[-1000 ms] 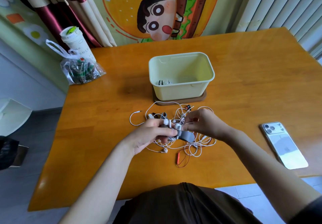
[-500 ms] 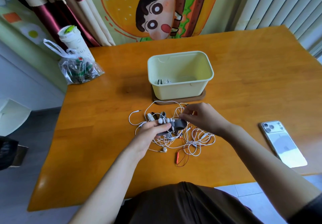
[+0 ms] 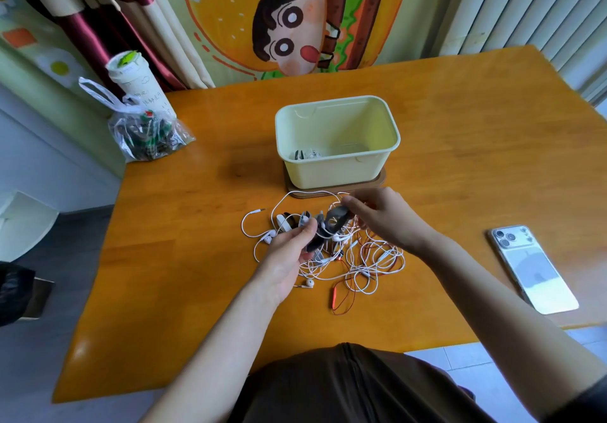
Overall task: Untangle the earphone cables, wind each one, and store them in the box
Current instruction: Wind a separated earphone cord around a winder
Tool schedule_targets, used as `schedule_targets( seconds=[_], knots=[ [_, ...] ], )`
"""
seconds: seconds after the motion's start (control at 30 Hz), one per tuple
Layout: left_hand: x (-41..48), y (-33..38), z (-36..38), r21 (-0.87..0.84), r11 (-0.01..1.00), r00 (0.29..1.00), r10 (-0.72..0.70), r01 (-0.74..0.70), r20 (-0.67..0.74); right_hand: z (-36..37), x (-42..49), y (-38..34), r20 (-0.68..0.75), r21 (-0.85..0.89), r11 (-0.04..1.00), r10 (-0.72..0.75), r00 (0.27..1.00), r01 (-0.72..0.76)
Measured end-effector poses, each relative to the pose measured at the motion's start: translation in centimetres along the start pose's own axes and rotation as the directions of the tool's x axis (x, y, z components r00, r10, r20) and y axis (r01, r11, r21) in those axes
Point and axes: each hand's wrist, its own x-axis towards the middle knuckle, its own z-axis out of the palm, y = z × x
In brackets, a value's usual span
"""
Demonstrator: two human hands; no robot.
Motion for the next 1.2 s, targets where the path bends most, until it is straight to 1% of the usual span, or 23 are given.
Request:
schedule_targets(
  seconds=[0.07,0.13,0.2,0.33,0.47,0.53,0.6,0.7,0.73,0.83,0.9,1.0,1.2],
  knots=[
    [0.1,-0.2,0.3,-0.045,0.999,0.999,-0.001,-0.001,-0.049,-0.1,0.1,0.0,0.019,0.0,1.0,0.014,1.0,-0.014],
    [0.1,-0.2,0.4,-0.085,0.996,0.995,0.015,-0.023,-0.1,-0.3,0.2,0.0,0.021,-0.038,0.999,0.009,1.0,-0.008],
    [0.1,-0.2,0.3,-0.081,0.995,0.988,0.051,-0.064,-0.146,-0.3,0.2,-0.1,0.004,-0.073,0.997,-0.009,1.0,0.01],
    [0.3,-0.4,0.2,0.141,0.979,0.959,0.179,-0.15,-0.22,0.3,0.0,-0.2,-0.078,-0.176,0.984,-0.031,0.996,0.017],
    [0.3,-0.5,0.5,0.234,0.953,0.926,0.257,-0.195,-0.276,0.9,0.0,-0.4,-0.15,-0.207,0.978,-0.051,0.987,0.019],
    [0.4,-0.7,0.7,0.205,0.957,0.931,0.256,-0.206,-0.26,0.8,0.0,-0.5,-0.192,-0.208,0.978,-0.063,0.979,0.022],
    [0.2,-0.6,0.8,0.116,0.978,0.956,0.194,-0.172,-0.221,0.6,0.2,-0.6,-0.211,-0.22,0.975,-0.073,0.975,0.025],
    [-0.1,0.1,0.8,-0.101,0.995,0.99,0.01,-0.025,-0.14,0.5,0.6,-0.4,-0.199,-0.209,0.978,-0.058,0.978,0.015],
    [-0.2,0.3,0.7,-0.144,0.989,0.993,-0.04,0.024,-0.107,0.4,0.7,-0.4,-0.182,-0.193,0.981,-0.046,0.982,0.01],
    [-0.7,0.5,1.0,-0.175,0.976,0.99,-0.139,0.13,-0.039,0.3,0.8,-0.2,-0.124,-0.141,0.99,-0.009,0.992,-0.008],
    [-1.0,0.4,1.2,-0.212,0.962,0.984,-0.178,0.171,-0.012,0.3,0.8,-0.3,-0.115,-0.114,0.993,-0.005,0.993,-0.008],
    [-1.1,0.4,1.4,-0.193,0.966,0.985,-0.169,0.17,0.023,0.4,0.8,-0.4,-0.132,-0.036,0.999,-0.009,0.991,0.004],
    [-1.1,0.6,1.2,-0.106,0.99,0.992,-0.078,0.088,0.101,0.0,0.7,-0.9,-0.171,0.078,0.997,-0.006,0.985,0.02]
  ],
)
